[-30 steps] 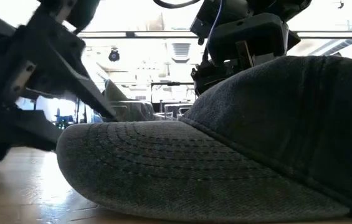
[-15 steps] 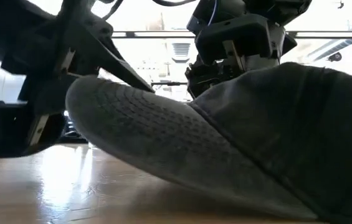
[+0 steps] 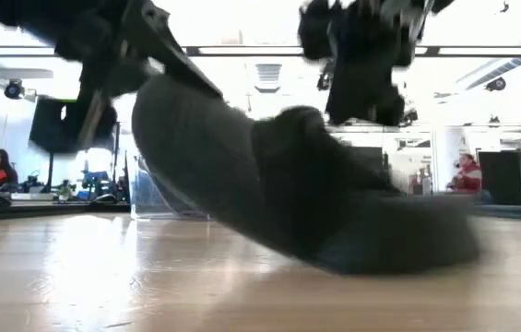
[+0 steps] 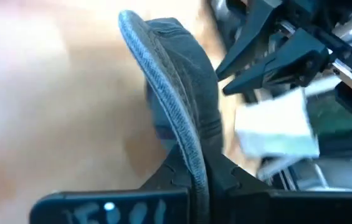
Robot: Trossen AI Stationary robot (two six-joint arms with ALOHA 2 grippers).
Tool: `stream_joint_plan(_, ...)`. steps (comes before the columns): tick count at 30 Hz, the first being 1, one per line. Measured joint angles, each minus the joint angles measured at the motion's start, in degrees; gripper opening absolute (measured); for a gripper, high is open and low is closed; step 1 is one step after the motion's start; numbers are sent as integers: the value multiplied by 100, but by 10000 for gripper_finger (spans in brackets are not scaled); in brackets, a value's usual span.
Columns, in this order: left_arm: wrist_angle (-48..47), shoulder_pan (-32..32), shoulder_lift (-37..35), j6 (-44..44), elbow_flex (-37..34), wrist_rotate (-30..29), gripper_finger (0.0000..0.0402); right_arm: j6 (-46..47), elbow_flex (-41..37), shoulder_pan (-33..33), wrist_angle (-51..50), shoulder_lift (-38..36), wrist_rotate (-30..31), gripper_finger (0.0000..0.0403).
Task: Pick & Place hat
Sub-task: Put the black cap into the right transparent bin
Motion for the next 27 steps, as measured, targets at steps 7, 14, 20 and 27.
stream_joint_plan(7,-834,158,-1374,2013,334,-1707,7,-396,-11,86,-500,-1894,2899,68)
stream_joint_plan(14,-794,687,-1849,6731,1699,-2612,6,-815,-48,110,-831,-3008,4426,68)
stream_joint_plan(20,-1211,1735,-1377,9297,2746,-2879,6,-346,-101,84,-1310,-3066,4426,68)
stream_joint_plan(27,-2537,3125,-422,8081,3069,-1366,9,67,-114,90,-1418,-2850,4421,68)
